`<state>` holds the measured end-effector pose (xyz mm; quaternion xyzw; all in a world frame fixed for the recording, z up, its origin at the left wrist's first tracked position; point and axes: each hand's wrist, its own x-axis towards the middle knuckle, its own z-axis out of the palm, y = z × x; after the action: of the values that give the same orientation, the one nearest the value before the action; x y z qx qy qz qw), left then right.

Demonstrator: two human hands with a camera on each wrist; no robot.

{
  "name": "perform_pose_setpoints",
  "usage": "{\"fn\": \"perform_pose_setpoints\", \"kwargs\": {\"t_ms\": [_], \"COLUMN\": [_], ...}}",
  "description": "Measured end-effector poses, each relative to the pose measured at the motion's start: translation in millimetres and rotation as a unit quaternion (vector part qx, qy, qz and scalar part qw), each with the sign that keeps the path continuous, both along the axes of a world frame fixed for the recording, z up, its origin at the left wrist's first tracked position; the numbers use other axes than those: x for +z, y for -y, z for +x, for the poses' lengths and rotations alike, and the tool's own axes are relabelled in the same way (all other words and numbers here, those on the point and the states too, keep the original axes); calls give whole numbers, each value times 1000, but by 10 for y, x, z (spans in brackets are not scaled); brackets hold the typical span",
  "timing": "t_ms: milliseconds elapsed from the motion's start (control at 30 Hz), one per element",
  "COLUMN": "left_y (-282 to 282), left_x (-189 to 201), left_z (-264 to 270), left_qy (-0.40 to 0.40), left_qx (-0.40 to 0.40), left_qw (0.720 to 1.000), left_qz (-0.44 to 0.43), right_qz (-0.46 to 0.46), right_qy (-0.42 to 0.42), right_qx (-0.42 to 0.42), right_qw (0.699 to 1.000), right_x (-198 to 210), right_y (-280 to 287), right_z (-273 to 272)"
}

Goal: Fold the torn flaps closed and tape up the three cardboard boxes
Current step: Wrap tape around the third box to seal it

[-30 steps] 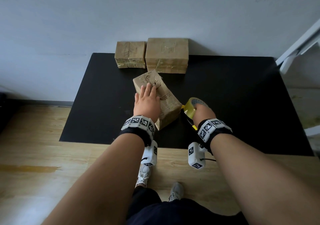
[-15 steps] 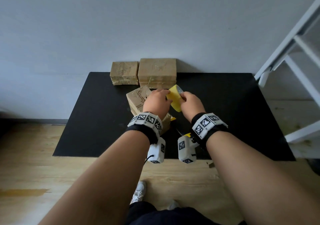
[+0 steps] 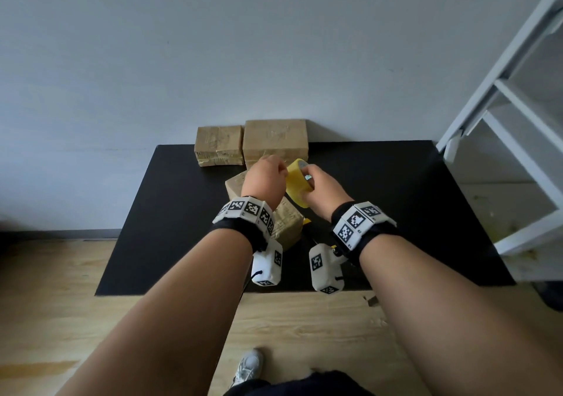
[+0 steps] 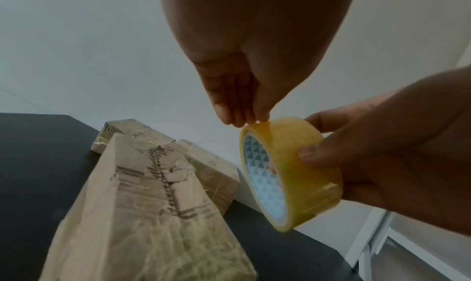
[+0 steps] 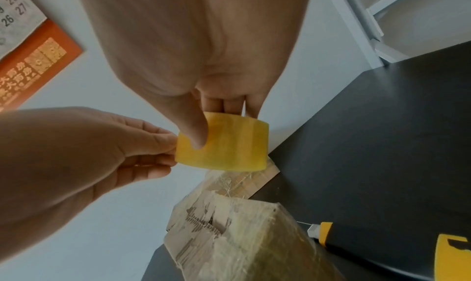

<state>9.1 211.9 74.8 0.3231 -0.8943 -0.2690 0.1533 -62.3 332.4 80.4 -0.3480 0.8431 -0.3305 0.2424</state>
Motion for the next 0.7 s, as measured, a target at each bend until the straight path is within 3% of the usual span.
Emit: {"fn": "perform_pose_setpoints", "kwargs": {"t_ms": [233,500,600,700], "left_y": [209,558,680,764], "left_x": [69,211,218,245], "left_z": [82,142,140,169], "left_qy": [47,59,51,-7], "left_qx": [-59,-66,-23,-16], "left_qw": [997,996,991,959], "left_qz": [-8,20,119,284], "right_qz": [50,90,45,29], "right_qy": [-80,-31,22,64], "right_qx": [1,-90,-112,-120], "right_qw": [996,991,992,990], "right_x": [-29,50,90,125], "right_y": [146,290,354,372], "right_z": [101,54,105,150]}}
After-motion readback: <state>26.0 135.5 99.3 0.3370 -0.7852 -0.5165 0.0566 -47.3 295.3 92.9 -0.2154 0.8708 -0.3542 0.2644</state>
